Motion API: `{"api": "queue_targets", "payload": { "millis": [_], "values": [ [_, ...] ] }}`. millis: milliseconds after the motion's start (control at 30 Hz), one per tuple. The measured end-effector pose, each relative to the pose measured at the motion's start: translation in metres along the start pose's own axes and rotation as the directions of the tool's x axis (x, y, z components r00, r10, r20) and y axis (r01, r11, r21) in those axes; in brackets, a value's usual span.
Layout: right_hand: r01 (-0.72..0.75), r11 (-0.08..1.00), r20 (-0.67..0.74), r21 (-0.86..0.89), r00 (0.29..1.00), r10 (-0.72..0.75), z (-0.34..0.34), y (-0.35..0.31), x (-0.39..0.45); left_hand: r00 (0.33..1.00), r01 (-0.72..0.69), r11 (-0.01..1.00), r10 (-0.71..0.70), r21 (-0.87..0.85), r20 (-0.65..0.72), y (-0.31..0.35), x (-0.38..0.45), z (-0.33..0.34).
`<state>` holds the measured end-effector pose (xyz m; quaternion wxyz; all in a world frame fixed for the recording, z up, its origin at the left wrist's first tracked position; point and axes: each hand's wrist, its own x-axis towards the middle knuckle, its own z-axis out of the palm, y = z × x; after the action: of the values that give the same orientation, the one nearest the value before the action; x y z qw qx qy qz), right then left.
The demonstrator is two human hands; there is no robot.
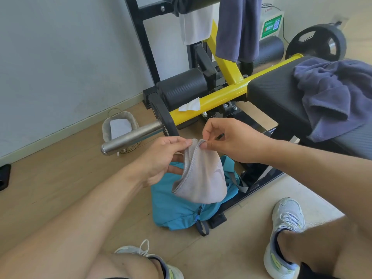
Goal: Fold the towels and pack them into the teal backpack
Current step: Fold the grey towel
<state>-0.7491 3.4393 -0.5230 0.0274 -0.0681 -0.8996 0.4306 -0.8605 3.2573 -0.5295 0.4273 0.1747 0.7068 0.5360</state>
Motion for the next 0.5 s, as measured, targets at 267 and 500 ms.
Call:
{"api": "queue_targets", "payload": {
  "millis": [267,500],
  "values": [
    [-0.022,0.999,0.049,0.036,0.999,0.021,0.0035,0.0011,0.0044,0.997,-0.051,0.998,0.049,0.034,0.055,-0.0010,-0.0051,0.0011],
    [0.004,0.999,-0.104,0.054,0.995,0.001,0.0028,0.0028,0.0055,0.992,0.059,0.981,-0.037,-0.185,0.120,-0.0044,-0.0015,-0.0053]
  ]
}}
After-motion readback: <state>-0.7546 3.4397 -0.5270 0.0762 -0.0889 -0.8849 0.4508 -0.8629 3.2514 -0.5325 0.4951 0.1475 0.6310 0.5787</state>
